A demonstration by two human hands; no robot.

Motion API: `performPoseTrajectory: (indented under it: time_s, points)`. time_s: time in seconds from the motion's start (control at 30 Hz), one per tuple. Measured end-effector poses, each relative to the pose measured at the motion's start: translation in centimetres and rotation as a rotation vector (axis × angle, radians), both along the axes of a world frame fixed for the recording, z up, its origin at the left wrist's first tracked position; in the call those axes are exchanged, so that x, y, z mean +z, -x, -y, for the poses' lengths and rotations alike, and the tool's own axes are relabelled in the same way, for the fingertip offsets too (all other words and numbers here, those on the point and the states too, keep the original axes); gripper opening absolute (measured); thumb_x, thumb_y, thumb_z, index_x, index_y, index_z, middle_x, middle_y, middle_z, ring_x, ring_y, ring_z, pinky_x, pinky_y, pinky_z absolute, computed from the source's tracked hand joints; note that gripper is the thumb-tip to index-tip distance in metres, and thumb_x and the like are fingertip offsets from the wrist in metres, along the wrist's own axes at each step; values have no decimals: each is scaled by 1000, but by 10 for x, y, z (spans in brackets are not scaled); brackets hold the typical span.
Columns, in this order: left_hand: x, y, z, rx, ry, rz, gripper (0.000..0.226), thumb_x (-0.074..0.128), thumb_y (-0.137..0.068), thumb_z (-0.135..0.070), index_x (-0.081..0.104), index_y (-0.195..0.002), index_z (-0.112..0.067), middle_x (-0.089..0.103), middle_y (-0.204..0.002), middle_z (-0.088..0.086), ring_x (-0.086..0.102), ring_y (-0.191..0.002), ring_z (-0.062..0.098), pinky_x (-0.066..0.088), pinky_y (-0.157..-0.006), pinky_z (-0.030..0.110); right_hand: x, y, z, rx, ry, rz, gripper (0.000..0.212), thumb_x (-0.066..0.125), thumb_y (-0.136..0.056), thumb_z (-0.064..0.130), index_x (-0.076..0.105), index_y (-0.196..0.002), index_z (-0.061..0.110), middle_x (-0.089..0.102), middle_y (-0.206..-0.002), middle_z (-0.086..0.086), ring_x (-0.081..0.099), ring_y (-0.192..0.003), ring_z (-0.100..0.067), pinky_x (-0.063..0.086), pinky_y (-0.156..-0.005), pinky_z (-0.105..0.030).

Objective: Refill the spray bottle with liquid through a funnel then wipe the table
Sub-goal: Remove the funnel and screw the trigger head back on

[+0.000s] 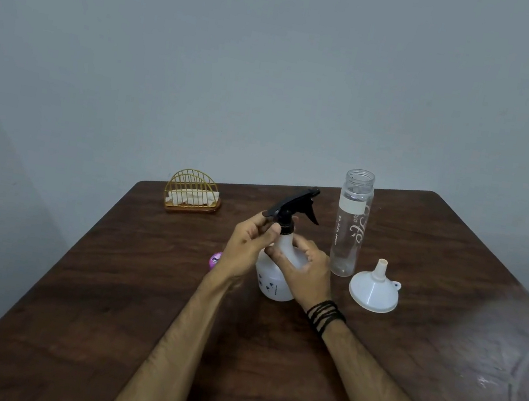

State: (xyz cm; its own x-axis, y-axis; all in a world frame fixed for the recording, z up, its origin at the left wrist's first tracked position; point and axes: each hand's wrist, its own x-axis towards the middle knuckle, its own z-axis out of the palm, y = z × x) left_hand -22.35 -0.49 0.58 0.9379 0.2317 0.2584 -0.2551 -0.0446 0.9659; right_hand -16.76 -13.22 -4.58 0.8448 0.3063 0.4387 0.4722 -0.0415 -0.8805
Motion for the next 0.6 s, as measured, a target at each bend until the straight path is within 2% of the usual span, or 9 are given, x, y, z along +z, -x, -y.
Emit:
performPoseTrajectory:
  time_s: [0.07, 0.17, 0.23, 0.33, 0.43, 0.6]
  points:
    - [3, 0, 3, 7, -26, -34, 27, 53, -102, -9, 64, -126, -2, 72, -119, 13, 68, -113, 23, 55, -97, 33, 0, 0, 0, -1, 2, 7, 46, 73, -75, 59, 73, -110, 29, 69, -101, 9, 65, -94, -1, 51, -80, -17]
    - [6, -2, 12, 81, -153, -15, 18, 64, -97, -14, 67, -115, -11, 71, -111, 10, 69, -98, 8, 55, -83, 21, 1, 0, 1, -5, 11, 8, 52, 65, -75, 63, 72, -114, 29, 69, -102, 7, 65, -94, 0, 50, -78, -13]
    - [5, -4, 14, 150, -185, 4, 18, 69, -93, -18, 69, -111, -14, 69, -113, 14, 67, -95, 8, 54, -78, 20, 0, 0, 1, 0, 24, 10, 51, 64, -76, 62, 72, -113, 29, 69, -102, 6, 65, -94, -1, 51, -78, -15]
    - [2, -4, 17, 216, -99, 41, 23, 77, -87, -16, 68, -108, -20, 73, -98, 1, 67, -90, 7, 56, -77, 26, 2, 0, 2, -6, 34, 9, 51, 64, -75, 62, 71, -112, 28, 69, -102, 6, 64, -94, 0, 47, -77, -10]
    - [4, -1, 15, 209, -69, 50, 18, 75, -87, -11, 70, -103, -16, 75, -93, -2, 70, -87, 4, 56, -75, 20, 1, 0, 2, 2, 32, 7, 52, 66, -73, 63, 72, -113, 30, 69, -105, 6, 64, -96, 0, 50, -79, -14]
    - [10, -3, 0, 46, -214, 38, 13, 65, -96, -8, 71, -108, -9, 75, -97, -5, 72, -91, 2, 54, -77, 17, 2, 0, 1, -2, 34, -7, 54, 69, -71, 65, 74, -109, 27, 71, -101, 6, 64, -95, -3, 53, -80, -22]
